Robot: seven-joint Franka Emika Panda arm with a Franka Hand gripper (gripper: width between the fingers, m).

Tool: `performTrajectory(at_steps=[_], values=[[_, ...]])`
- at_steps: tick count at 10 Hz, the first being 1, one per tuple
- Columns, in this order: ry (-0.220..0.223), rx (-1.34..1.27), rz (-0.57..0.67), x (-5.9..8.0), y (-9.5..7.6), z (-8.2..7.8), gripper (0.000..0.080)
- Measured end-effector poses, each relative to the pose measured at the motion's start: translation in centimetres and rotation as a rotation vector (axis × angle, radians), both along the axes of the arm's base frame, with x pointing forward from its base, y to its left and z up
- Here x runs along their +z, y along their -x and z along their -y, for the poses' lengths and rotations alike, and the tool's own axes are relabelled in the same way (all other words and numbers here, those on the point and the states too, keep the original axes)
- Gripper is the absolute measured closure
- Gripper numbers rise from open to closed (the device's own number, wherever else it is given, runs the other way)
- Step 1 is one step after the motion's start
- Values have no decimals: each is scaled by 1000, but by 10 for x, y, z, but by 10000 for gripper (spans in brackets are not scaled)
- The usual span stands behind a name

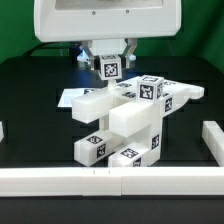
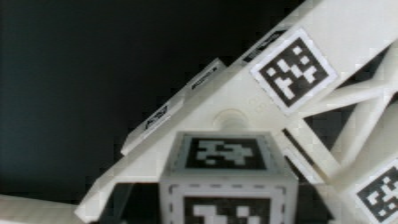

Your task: Assemble chair

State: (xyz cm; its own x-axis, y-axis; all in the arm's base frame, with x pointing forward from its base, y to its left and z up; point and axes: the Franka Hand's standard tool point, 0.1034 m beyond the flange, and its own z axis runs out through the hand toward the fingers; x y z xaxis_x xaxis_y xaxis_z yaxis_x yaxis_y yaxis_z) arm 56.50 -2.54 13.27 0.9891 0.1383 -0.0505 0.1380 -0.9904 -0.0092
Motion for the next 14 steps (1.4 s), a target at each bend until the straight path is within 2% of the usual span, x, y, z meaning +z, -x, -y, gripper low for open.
performTrajectory(at_steps=[4,14], values=[[2,2,-8,-7,6,-1,512],[4,-3,0,-7,5,-1,512]])
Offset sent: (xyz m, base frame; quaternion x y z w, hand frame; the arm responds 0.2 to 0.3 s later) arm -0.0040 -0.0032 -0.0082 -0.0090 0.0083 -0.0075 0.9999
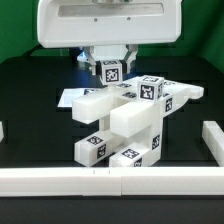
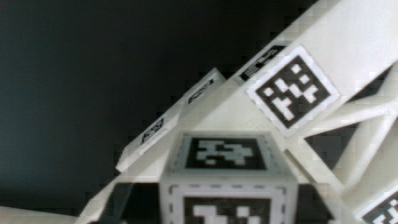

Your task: Assemble chair

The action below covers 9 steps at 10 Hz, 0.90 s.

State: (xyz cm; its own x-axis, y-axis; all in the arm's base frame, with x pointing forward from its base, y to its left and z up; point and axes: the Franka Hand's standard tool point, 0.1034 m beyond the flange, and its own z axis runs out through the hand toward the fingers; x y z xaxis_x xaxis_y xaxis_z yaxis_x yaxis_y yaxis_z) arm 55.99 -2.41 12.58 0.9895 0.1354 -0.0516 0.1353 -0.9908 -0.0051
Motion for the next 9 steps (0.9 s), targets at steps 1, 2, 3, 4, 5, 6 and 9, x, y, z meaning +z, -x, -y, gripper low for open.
performTrajectory(at_steps=[1,2,3,4,5,6,9], values=[[-1,1,-3,-1,3,-1,512],[-1,4,-6,-3,5,-3,512],[-1,4,-9,-5,7,-3,512],[0,3,-11,-6,9,-3,512],[1,3,-7,-6,8,-2,512],[4,2,-6,-8,7,-1,512],[11,4,0,-10,1,2,512]])
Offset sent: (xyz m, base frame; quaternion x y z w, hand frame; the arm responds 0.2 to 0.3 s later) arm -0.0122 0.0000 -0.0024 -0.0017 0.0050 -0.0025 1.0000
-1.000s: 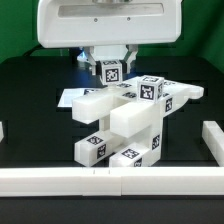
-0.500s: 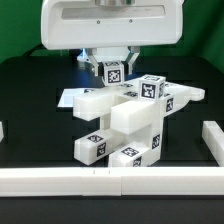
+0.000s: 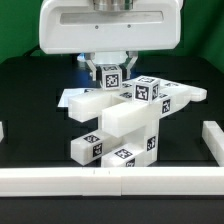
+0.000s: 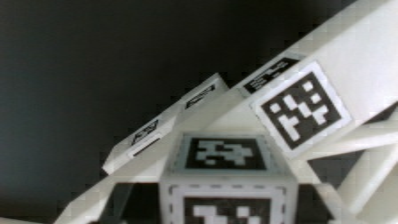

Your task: Assemble chair

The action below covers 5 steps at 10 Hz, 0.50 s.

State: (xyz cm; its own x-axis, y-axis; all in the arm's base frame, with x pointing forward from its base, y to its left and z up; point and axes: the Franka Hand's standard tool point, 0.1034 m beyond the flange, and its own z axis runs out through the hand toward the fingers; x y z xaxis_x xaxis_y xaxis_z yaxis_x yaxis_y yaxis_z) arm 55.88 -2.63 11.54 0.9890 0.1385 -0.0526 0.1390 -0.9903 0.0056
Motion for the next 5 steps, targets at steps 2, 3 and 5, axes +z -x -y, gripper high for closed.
performTrajectory(at_steps=[2,3,5], values=[[1,2,2,0,-1,2,512],[0,2,2,0,-1,2,512],[0,2,2,0,-1,2,512]])
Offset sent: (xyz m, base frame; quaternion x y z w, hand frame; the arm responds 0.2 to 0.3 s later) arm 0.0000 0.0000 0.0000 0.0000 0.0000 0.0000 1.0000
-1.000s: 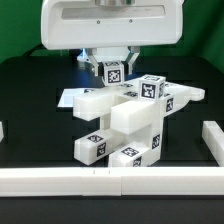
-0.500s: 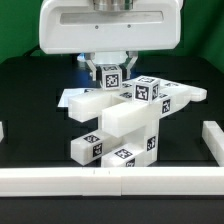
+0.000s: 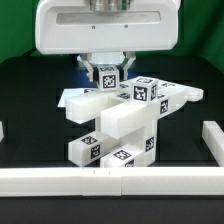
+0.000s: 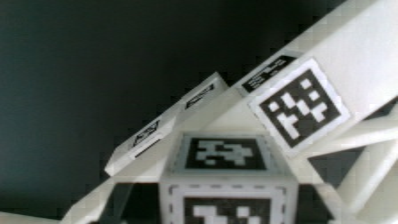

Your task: Assemble chair

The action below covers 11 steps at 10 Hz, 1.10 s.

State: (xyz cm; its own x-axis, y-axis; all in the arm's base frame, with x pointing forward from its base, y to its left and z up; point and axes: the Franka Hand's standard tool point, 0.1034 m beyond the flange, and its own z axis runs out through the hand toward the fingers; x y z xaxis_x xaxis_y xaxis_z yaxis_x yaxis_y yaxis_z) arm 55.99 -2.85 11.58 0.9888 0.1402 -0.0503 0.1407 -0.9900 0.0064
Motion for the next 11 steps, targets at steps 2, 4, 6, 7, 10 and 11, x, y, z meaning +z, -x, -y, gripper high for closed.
performTrajectory(at_steps=[2,4,6,7,10,11], values=[[0,-6,0,0,0,0,512],[1,-22,0,0,0,0,512],[6,-159,2,0,0,0,512],[8,-208,3,0,0,0,512],[17,-406,4,0,0,0,512],[19,-454,5,0,0,0,512]])
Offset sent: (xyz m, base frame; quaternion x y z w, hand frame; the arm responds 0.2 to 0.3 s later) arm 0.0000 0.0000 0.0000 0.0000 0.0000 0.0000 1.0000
